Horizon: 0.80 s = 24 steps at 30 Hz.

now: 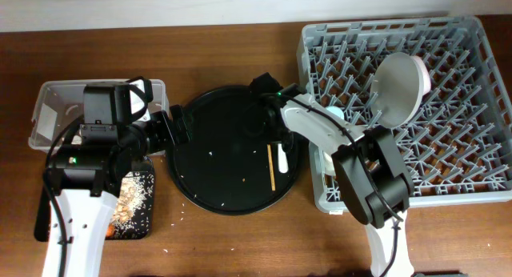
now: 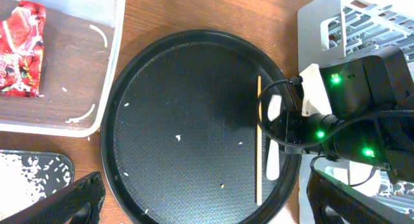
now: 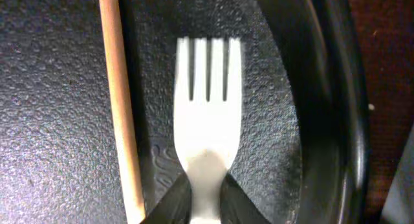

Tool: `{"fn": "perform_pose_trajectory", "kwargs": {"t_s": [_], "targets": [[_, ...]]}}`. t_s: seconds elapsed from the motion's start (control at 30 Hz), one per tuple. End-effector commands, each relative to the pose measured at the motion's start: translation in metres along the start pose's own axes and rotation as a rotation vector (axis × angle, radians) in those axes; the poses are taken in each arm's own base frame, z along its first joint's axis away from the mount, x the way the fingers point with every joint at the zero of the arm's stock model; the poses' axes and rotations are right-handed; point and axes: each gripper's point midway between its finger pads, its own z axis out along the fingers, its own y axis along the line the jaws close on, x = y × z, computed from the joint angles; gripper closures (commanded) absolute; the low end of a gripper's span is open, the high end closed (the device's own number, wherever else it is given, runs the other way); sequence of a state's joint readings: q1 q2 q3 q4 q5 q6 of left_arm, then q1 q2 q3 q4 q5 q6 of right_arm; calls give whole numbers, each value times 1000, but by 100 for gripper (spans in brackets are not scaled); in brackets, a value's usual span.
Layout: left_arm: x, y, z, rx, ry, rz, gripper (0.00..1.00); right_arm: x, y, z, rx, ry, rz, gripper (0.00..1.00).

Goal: Sort waste into correct bins and load items into the dishwasher rack
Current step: 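Grasp the white fork on the round tray with the right gripper, then insert the white fork upright into the rack with right gripper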

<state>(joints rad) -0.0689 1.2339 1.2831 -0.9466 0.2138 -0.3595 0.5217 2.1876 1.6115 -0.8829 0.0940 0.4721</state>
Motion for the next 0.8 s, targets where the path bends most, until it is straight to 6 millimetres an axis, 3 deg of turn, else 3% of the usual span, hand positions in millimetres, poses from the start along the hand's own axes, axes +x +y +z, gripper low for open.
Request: {"fn": "perform_pose_trajectory", "kwargs": {"t_s": [0.0, 0.13, 0.33, 0.43, 0.5, 0.57, 0.73, 0.77], "targets": [[-6, -3, -7, 13, -24, 10, 1, 19, -8, 21, 39, 62, -1, 86], [-6, -3, -7, 13, -24, 10, 1, 12, -6, 8, 39, 61, 0, 96], [-6, -3, -7, 13, -24, 10, 1, -22, 10, -62, -20, 22, -57, 96], [-6, -3, -7, 13, -24, 10, 1, -38, 5, -107, -40, -9, -98, 96], [-6, -3, -7, 13, -24, 10, 1, -60, -22, -151, -48, -63, -105, 96], [-6, -3, -7, 13, -24, 10, 1, -70, -65, -173, -32, -71, -66, 96], [-6, -3, -7, 13, -24, 10, 1, -78, -200, -174, 29, -34, 54, 96], [-6, -3, -7, 13, -24, 10, 1, -78, -219, -170, 36, -29, 62, 96]]}}
